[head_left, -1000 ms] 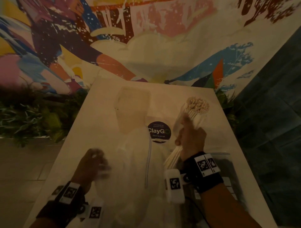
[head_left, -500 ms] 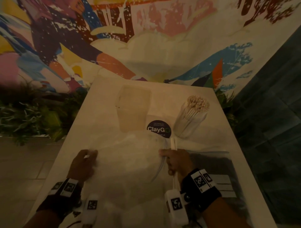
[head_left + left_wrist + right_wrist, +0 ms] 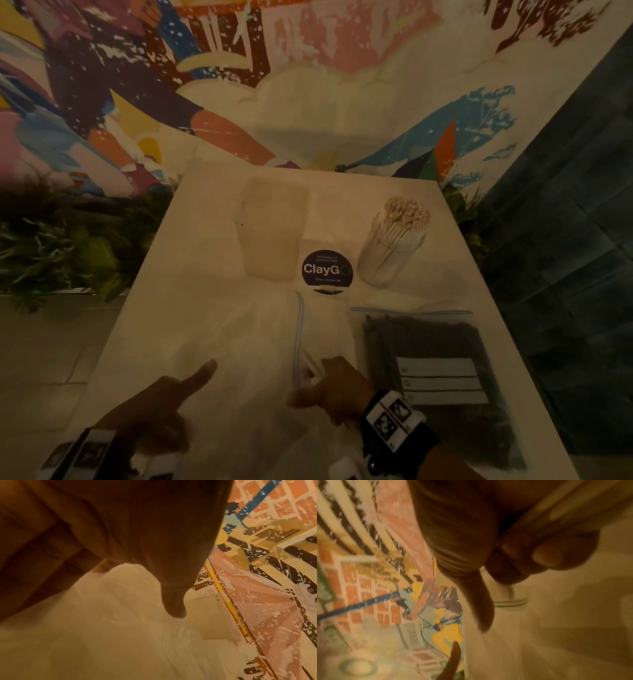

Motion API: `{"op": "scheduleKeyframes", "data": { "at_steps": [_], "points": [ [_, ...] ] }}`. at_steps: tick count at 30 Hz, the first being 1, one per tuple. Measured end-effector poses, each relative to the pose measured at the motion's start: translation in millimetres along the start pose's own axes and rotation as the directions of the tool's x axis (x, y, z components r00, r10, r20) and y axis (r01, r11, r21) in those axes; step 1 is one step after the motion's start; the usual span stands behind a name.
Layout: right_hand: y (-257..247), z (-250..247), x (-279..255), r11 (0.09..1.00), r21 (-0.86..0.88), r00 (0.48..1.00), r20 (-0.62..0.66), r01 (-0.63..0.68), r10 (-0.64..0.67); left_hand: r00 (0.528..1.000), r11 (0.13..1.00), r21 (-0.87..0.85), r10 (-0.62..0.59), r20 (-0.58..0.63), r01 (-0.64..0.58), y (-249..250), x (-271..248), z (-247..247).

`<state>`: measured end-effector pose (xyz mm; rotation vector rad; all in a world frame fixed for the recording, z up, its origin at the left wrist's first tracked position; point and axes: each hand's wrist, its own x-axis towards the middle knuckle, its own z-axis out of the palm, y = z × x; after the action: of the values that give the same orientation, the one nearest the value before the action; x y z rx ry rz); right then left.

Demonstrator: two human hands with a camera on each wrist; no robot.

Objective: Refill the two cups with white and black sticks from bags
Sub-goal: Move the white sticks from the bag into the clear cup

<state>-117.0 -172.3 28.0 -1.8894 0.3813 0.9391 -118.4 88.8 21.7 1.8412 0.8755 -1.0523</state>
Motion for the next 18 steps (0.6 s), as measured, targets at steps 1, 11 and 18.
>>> {"op": "scheduleKeyframes", "data": {
  "at_steps": [1, 11, 18],
  "points": [
    [-2, 4, 3, 0.999, -0.012, 0.997, -0.071, 0.034, -0.035, 0.999, 0.998, -0.045, 0.045, 0.007, -0.045, -2, 0, 4],
    [-13, -59, -16, 0.891, -0.454, 0.958, -0.255, 0.001, -0.131, 0.845, 0.791, -0.35, 0.363, -0.393, -0.503, -4, 27, -7],
    [19, -66, -14, 0.879, -0.453, 0.977, -0.203, -0.149, 0.061, 0.716, 0.802, 0.328, 0.595, -0.364, -0.5, -27, 48, -2]
  ]
}}
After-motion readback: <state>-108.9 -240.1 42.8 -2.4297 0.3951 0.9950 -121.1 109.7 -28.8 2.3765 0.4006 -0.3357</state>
